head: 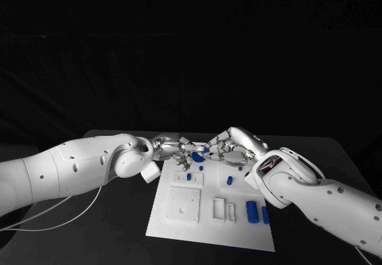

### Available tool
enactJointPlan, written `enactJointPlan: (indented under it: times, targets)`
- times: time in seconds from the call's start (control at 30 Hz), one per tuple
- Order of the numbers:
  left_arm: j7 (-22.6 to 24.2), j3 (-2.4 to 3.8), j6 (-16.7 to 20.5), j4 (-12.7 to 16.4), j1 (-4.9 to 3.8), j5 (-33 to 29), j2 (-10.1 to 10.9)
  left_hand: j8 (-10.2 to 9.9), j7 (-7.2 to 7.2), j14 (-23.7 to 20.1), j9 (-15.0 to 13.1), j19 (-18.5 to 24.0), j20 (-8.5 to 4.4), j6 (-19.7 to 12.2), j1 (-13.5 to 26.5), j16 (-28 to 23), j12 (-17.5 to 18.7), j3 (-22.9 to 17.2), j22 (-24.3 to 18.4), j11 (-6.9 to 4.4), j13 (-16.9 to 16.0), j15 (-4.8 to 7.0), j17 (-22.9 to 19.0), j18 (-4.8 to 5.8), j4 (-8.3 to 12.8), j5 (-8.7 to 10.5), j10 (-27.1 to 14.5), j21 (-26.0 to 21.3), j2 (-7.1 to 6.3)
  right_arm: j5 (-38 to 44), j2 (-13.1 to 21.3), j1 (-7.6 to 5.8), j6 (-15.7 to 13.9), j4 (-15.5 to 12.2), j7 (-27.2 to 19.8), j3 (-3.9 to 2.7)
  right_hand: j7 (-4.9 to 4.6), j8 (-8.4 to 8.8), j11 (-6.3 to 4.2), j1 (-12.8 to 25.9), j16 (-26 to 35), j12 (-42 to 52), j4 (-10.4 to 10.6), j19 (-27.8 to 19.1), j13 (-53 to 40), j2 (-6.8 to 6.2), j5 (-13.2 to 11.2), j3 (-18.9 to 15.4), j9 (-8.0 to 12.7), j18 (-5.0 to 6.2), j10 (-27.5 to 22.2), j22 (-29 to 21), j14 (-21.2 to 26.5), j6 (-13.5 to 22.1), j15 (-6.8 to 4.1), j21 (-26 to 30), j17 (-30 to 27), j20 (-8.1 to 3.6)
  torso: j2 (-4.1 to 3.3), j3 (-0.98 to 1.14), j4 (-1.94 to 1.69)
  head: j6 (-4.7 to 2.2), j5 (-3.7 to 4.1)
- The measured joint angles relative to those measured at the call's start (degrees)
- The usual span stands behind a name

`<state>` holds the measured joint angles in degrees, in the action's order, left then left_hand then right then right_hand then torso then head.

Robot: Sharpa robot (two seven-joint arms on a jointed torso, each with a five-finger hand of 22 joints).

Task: Assemble the parts on the task board

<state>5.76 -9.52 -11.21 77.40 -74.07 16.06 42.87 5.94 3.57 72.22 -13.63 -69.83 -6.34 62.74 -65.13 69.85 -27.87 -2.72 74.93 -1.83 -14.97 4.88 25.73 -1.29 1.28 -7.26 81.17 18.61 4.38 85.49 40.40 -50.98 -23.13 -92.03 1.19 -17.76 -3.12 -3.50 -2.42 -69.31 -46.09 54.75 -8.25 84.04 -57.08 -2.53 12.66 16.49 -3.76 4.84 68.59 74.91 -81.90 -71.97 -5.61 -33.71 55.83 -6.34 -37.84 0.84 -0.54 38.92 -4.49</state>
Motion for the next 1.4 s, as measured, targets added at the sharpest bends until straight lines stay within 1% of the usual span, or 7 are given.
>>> enactJointPlan:
  times: [0.17, 0.47, 0.87, 0.97, 1.07, 1.27, 1.4]
  targets:
    - [0.1, 0.0, -0.2, 0.0, 0.0, -0.4, 0.0, 0.0, -0.15, -0.3, 0.1, 0.0, 0.0, 0.2, -1.3, 0.1, 0.0, -0.7, 0.0, -0.2, 0.0, 0.14, 0.1, 0.0, 0.7, 0.0, -0.2, 0.0, 1.19, 0.0, 0.0, 0.0, 0.1, 0.1, 0.2, 0.0, 0.0, 0.0, -0.04, 0.0, 0.0, 0.0, 0.0, 0.0, 0.0, 0.0, 0.0, 0.0, 0.0, 0.0, 0.0, 0.0, 0.0, 0.0, 0.0, 0.0, 0.1, 0.0, 0.0, -0.01, -0.01, 0.02, -0.03]
    - [0.3, -0.03, -0.2, -0.1, 0.02, -1.2, -0.1, 0.0, -0.15, -0.3, 0.2, 0.0, 0.0, 0.2, -3.0, 0.3, 0.0, -0.8, 0.0, 0.0, -0.1, 0.14, 0.1, 0.01, 0.8, 0.44, -0.4, 0.0, 2.36, -0.1, 0.0, -0.02, 0.2, 0.1, 0.3, -0.03, 0.19, 0.01, -0.13, 0.3, 0.2, 0.0, 0.0, 0.0, 0.0, -0.28, 0.0, 0.0, 0.0, 0.0, 0.1, 0.0, 0.0, -0.2, 0.0, 0.0, 0.1, 0.0, 0.0, -0.01, 0.02, 0.03, -0.14]
    - [0.3, -0.04, -0.2, -0.4, 0.03, -1.7, -0.3, 0.2, -0.13, -0.3, 0.1, 0.0, 0.0, 0.2, -3.3, 0.3, -0.2, -1.0, 0.0, 0.0, -0.1, 0.14, 0.1, 0.01, 0.6, 0.78, -0.4, 0.0, 2.71, -0.1, 0.0, -0.02, 0.3, 0.1, 0.5, -0.04, 0.28, 0.08, -0.12, 0.2, 0.2, 0.0, 0.0, 0.0, 0.0, -0.2, 0.0, 0.0, 0.0, 0.0, 0.1, 0.0, 0.0, -0.1, 0.0, 0.0, 0.1, 0.0, 0.0, 0.03, 0.02, 0.08, -0.07]
    - [0.2, -0.04, -0.2, -0.4, 0.03, -1.7, -0.3, 0.7, -0.14, -0.3, -0.2, 0.0, 0.0, 0.2, -3.3, 0.5, -0.2, -1.0, 0.0, 0.0, -0.1, 0.14, 0.1, 0.0, 0.6, 0.78, -0.4, 0.0, 2.71, -0.1, 0.0, -0.02, 0.3, 0.1, 0.5, -0.04, 0.28, 0.24, -0.11, 0.2, 0.2, 0.0, 0.0, 0.0, 0.0, -0.2, 0.0, 0.0, 0.0, 0.0, 0.1, 0.0, 0.0, -0.1, 0.0, 0.0, 0.1, 0.01, 0.0, 0.04, 0.02, 0.1, -0.03]
    - [0.1, -0.04, -0.3, -0.4, 0.03, -1.6, -0.4, 1.0, -0.54, -0.3, -0.4, 0.0, 0.0, 0.6, -3.5, 0.5, -0.5, -1.0, 0.0, 0.0, -0.2, 0.14, 0.1, 0.0, 0.6, 0.78, -0.4, 0.0, 2.85, -0.1, 0.0, -0.02, 0.3, 0.1, 0.5, -0.04, 0.28, 0.17, -0.11, 0.2, 0.2, 0.0, 0.0, 0.0, 0.0, -0.2, 0.0, 0.0, 0.0, 0.0, 0.1, 0.0, 0.0, -0.1, 0.0, 0.0, 0.1, 0.01, 0.0, 0.04, 0.02, 0.13, -0.03]
    - [-0.2, -0.02, -0.3, -0.4, 0.01, -1.4, -0.5, 1.7, -0.72, -0.3, -1.1, 0.0, 0.0, 0.8, -4.2, 1.0, -0.7, -1.8, 0.0, 0.0, -0.3, 0.14, 0.3, 0.01, 1.5, 0.79, -0.4, 0.0, 3.62, 0.0, 0.0, 0.0, 0.4, 0.1, 0.6, -0.02, 0.29, 0.01, -0.11, 0.0, 0.2, 0.0, 0.4, 0.0, -0.1, -0.19, -0.1, -0.1, 0.0, 0.0, 0.1, 0.0, 0.0, -0.1, 0.0, 0.3, 0.2, 0.01, 0.0, 0.04, 0.02, 0.18, -0.07]
    - [-0.3, -0.01, -0.2, -0.5, 0.0, -1.3, -0.6, 2.7, -0.89, -0.3, -1.7, 0.0, 0.0, 1.0, -4.6, 1.3, -0.7, -2.1, 0.0, -0.14, -0.3, 0.14, 0.4, 0.01, 2.3, 0.55, -0.3, 0.5, 4.01, 0.0, 0.0, 0.01, 0.5, 0.1, 0.6, -0.02, 0.29, 0.01, -0.11, 0.0, 0.2, 0.0, 0.4, 0.0, -0.1, -0.19, -0.1, -0.1, 0.0, 0.0, 0.1, 0.0, 0.0, -0.1, 0.0, 0.3, 0.2, 0.01, 0.0, 0.03, 0.02, 0.2, -0.1]
